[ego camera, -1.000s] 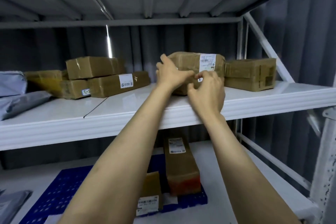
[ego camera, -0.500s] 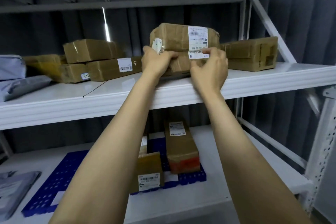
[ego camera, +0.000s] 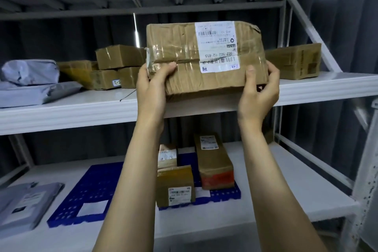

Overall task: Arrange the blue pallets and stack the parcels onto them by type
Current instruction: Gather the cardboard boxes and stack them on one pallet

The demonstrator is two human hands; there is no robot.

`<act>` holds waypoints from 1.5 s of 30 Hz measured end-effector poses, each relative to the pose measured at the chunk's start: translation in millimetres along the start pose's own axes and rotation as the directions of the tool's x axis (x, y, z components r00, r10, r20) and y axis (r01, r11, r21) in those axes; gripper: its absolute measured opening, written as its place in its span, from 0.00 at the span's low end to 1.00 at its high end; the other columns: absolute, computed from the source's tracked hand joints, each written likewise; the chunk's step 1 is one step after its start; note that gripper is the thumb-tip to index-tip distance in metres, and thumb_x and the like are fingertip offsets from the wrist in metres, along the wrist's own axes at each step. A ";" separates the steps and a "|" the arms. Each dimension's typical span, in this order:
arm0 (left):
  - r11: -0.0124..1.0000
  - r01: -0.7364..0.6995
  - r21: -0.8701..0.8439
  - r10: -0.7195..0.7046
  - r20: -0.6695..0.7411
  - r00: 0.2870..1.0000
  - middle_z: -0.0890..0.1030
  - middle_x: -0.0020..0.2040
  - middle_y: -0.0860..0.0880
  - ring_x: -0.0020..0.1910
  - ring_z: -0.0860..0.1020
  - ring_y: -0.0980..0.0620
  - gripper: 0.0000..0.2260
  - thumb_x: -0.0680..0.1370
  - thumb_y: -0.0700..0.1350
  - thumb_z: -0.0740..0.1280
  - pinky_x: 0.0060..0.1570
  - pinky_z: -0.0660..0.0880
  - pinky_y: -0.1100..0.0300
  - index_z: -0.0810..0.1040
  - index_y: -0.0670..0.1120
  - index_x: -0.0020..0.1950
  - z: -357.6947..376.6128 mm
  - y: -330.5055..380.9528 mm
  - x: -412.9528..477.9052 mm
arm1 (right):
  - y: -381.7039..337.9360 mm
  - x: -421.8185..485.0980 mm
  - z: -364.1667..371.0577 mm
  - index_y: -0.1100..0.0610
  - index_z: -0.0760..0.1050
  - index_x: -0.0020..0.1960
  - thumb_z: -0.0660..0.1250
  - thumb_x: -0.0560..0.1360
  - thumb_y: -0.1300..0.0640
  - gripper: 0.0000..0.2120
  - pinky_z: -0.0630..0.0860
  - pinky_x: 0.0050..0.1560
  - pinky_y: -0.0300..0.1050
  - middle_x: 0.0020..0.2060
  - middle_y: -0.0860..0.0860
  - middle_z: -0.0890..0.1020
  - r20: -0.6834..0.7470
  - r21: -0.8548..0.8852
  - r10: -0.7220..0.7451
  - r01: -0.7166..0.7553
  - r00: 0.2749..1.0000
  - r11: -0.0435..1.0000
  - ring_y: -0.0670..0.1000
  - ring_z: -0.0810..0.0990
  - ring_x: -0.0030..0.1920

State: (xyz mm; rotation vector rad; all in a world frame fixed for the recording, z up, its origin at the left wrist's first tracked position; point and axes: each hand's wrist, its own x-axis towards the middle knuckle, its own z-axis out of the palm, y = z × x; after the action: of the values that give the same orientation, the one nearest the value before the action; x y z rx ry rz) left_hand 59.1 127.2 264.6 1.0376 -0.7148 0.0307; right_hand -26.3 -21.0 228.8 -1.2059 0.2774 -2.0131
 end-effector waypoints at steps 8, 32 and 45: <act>0.994 0.022 -0.107 -0.013 0.085 0.996 0.83 0.48 0.51 0.48 0.81 0.54 0.14 0.68 0.47 0.70 0.43 0.76 0.63 0.79 0.47 0.53 -39.7 -42.0 -46.2 | 25.1 -51.5 -50.0 0.61 0.73 0.53 0.62 0.74 0.50 0.15 0.72 0.48 0.43 0.47 0.56 0.77 -0.001 0.159 -0.037 0.037 0.999 0.987 0.48 0.76 0.47; 0.843 0.538 -0.016 -0.507 -0.359 0.784 0.75 0.62 0.47 0.53 0.77 0.52 0.37 0.69 0.60 0.73 0.56 0.77 0.52 0.64 0.48 0.71 -105.8 -175.4 -71.8 | 111.6 -140.7 -68.1 0.40 0.64 0.71 0.66 0.65 0.39 0.35 0.78 0.58 0.54 0.63 0.47 0.76 0.392 -0.240 0.795 -0.783 0.463 0.575 0.52 0.77 0.60; 0.761 0.643 0.090 -0.614 -0.218 0.758 0.81 0.55 0.50 0.52 0.81 0.51 0.30 0.69 0.59 0.72 0.57 0.77 0.49 0.70 0.47 0.65 -86.3 -194.8 -66.1 | 114.6 -153.3 -50.0 0.50 0.68 0.68 0.68 0.72 0.39 0.29 0.81 0.48 0.53 0.58 0.53 0.80 0.320 -0.298 0.928 -0.910 0.188 0.287 0.55 0.81 0.54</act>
State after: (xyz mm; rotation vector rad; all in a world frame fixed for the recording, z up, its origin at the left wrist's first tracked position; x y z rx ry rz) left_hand 121.0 112.6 50.8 1.3745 -0.1682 -0.4131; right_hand 30.0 -1.8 40.1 -1.0441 0.6412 -0.5903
